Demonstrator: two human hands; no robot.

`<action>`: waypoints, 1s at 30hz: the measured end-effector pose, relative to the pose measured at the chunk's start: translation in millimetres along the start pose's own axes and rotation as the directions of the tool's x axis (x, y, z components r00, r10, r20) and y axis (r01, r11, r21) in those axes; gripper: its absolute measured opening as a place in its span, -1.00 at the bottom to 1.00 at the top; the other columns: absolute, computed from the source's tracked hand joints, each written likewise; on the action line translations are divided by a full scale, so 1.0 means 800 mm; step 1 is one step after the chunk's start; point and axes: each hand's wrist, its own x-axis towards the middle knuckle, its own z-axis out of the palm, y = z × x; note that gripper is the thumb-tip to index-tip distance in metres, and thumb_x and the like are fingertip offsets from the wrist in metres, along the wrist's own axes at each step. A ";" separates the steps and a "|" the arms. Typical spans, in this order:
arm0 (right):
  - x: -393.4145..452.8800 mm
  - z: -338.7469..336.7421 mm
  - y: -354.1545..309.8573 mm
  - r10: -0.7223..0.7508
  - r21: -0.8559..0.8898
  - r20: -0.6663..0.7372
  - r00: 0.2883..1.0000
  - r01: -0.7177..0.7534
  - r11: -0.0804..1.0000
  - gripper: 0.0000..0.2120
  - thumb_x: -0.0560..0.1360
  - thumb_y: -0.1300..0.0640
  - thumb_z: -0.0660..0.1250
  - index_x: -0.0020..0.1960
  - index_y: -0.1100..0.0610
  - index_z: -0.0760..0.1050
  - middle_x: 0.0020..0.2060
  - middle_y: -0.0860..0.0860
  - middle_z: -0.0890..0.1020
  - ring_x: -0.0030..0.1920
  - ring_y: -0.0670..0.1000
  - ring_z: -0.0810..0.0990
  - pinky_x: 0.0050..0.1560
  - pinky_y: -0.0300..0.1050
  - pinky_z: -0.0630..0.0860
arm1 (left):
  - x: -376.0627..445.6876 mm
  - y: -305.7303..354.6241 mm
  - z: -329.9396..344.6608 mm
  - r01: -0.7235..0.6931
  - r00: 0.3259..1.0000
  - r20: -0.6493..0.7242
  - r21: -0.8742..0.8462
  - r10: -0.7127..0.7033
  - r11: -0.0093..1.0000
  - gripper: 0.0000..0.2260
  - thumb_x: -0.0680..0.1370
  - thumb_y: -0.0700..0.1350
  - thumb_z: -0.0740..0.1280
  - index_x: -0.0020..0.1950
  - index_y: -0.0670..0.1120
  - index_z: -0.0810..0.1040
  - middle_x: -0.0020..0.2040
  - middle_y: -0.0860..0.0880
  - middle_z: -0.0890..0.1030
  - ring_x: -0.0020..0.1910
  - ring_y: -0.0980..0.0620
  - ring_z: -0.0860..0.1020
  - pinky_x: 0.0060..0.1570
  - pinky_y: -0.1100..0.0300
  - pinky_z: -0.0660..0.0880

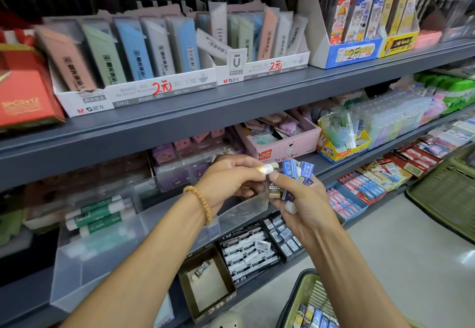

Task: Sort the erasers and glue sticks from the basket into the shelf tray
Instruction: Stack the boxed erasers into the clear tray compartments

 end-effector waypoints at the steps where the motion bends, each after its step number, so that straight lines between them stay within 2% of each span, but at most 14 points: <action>1: 0.001 0.001 0.001 0.003 0.006 0.008 1.000 -0.003 1.000 -0.72 0.42 0.47 0.37 0.11 0.34 0.51 -0.10 0.30 0.64 -0.11 0.27 0.62 0.05 0.13 0.58 | 0.000 -0.001 -0.001 0.006 1.000 -0.014 -0.026 -0.007 1.000 -0.91 0.48 -0.30 0.39 -0.09 -0.13 0.63 -0.26 -0.08 0.65 -0.26 0.03 0.60 -0.27 0.27 0.50; 4: 0.007 0.006 0.002 -0.008 0.001 -0.011 1.000 0.008 1.000 -0.64 0.38 0.56 0.34 0.14 0.35 0.46 -0.17 0.29 0.63 -0.19 0.27 0.64 -0.16 0.04 0.60 | 0.001 0.000 -0.003 -0.005 0.998 -0.065 -0.062 0.001 0.998 -0.92 0.47 -0.31 0.41 -0.13 -0.15 0.57 -0.20 -0.15 0.65 -0.24 -0.03 0.59 -0.26 0.24 0.50; 6: 0.011 0.008 0.002 -0.014 -0.025 -0.034 0.999 0.013 1.000 -0.71 0.39 0.56 0.34 0.04 0.31 0.48 -0.25 0.20 0.64 -0.21 0.21 0.64 -0.17 0.05 0.57 | 0.007 0.003 -0.013 -0.067 0.990 -0.128 -0.041 0.061 0.997 -0.87 0.46 -0.33 0.43 -0.15 -0.12 0.56 -0.18 -0.18 0.66 -0.27 -0.01 0.61 -0.29 0.26 0.53; 8: 0.013 0.009 0.001 -0.014 -0.029 -0.048 0.999 0.012 0.999 -0.74 0.40 0.56 0.35 -0.05 0.26 0.47 -0.36 0.10 0.61 -0.32 0.09 0.60 -0.21 0.04 0.52 | 0.013 0.009 -0.028 -0.127 0.972 -0.193 0.052 0.135 0.991 -0.83 0.46 -0.32 0.44 -0.12 -0.05 0.60 -0.21 -0.05 0.68 -0.30 0.11 0.62 -0.29 0.35 0.50; 11: 0.014 0.008 -0.001 -0.013 -0.051 -0.057 0.998 0.010 0.999 -0.72 0.40 0.55 0.36 0.00 0.26 0.48 -0.36 0.08 0.60 -0.35 0.04 0.57 -0.27 0.00 0.52 | 0.023 0.007 -0.052 -0.149 0.922 -0.328 0.198 0.208 0.969 -0.84 0.46 -0.23 0.47 -0.20 0.04 0.62 -0.31 0.15 0.66 -0.32 0.26 0.58 -0.17 0.37 0.46; 13: 0.014 0.007 -0.002 -0.011 -0.061 -0.057 0.998 0.007 0.998 -0.69 0.40 0.54 0.37 0.06 0.26 0.47 -0.33 0.08 0.61 -0.33 0.04 0.58 -0.28 -0.02 0.53 | 0.029 0.003 -0.064 -0.115 0.892 -0.385 0.318 0.239 0.941 -0.89 0.42 -0.09 0.51 -0.25 0.05 0.62 -0.27 0.13 0.67 -0.23 0.19 0.60 -0.07 0.28 0.49; 15: 0.016 0.007 -0.002 -0.010 -0.061 -0.061 0.998 0.006 0.998 -0.68 0.41 0.54 0.36 0.07 0.26 0.46 -0.34 0.08 0.61 -0.34 0.03 0.57 -0.32 -0.05 0.54 | 0.034 0.000 -0.072 -0.077 0.877 -0.412 0.387 0.247 0.919 -0.86 0.31 0.02 0.54 -0.27 0.04 0.62 -0.22 0.06 0.68 -0.18 0.08 0.63 -0.02 0.17 0.56; 17: 0.016 0.007 -0.002 -0.006 -0.060 -0.061 0.998 0.002 0.998 -0.68 0.41 0.54 0.36 0.07 0.26 0.46 -0.35 0.08 0.60 -0.38 0.02 0.57 -0.35 -0.06 0.55 | 0.039 -0.003 -0.073 -0.097 0.872 -0.412 0.382 0.263 0.919 -0.86 0.32 -0.11 0.55 -0.26 0.02 0.61 -0.28 0.06 0.65 -0.29 0.17 0.60 -0.15 0.27 0.56; 19: 0.016 0.005 -0.003 -0.003 -0.061 -0.055 0.998 0.000 0.998 -0.69 0.41 0.54 0.35 0.04 0.24 0.45 -0.36 0.07 0.59 -0.40 -0.01 0.56 -0.38 -0.09 0.55 | 0.047 -0.008 -0.070 -0.119 0.880 -0.385 0.388 0.278 0.914 -0.80 0.35 -0.29 0.53 -0.28 -0.01 0.59 -0.36 0.07 0.59 -0.45 0.26 0.51 -0.33 0.40 0.46; 21: 0.016 0.003 -0.003 0.000 -0.056 -0.043 0.999 -0.002 0.998 -0.70 0.42 0.55 0.34 0.00 0.22 0.44 -0.36 0.07 0.58 -0.43 -0.03 0.56 -0.39 -0.12 0.55 | 0.056 -0.017 -0.067 -0.117 0.888 -0.368 0.399 0.276 0.909 -0.75 0.34 -0.35 0.52 -0.33 -0.02 0.57 -0.39 0.06 0.58 -0.48 0.25 0.47 -0.35 0.37 0.43; 24: 0.017 -0.001 -0.004 0.004 -0.073 -0.041 0.999 -0.007 0.997 -0.72 0.42 0.54 0.35 -0.05 0.20 0.46 -0.36 0.04 0.60 -0.41 -0.06 0.58 -0.33 -0.12 0.54 | 0.066 -0.025 -0.065 -0.063 0.916 -0.328 0.454 0.233 0.889 -0.75 0.35 -0.33 0.51 -0.30 -0.01 0.55 -0.41 0.04 0.54 -0.47 0.20 0.45 -0.32 0.29 0.40; 28: 0.022 -0.004 -0.003 0.004 -0.090 -0.046 0.999 -0.008 0.996 -0.71 0.42 0.53 0.36 -0.03 0.19 0.47 -0.38 0.02 0.62 -0.39 -0.07 0.60 -0.33 -0.12 0.54 | 0.075 -0.031 -0.065 -0.092 0.927 -0.253 0.561 0.277 0.822 -0.82 0.34 -0.30 0.52 -0.20 -0.07 0.60 -0.42 0.05 0.52 -0.48 0.26 0.43 -0.35 0.33 0.41; 30: 0.023 -0.005 -0.002 0.008 -0.087 -0.039 0.999 -0.012 0.996 -0.71 0.41 0.53 0.36 -0.02 0.21 0.47 -0.38 0.03 0.62 -0.37 -0.05 0.61 -0.32 -0.10 0.55 | 0.078 -0.031 -0.065 -0.068 0.926 -0.264 0.586 0.269 0.808 -0.89 0.34 -0.23 0.52 -0.22 -0.09 0.62 -0.40 0.04 0.56 -0.41 0.16 0.51 -0.31 0.28 0.48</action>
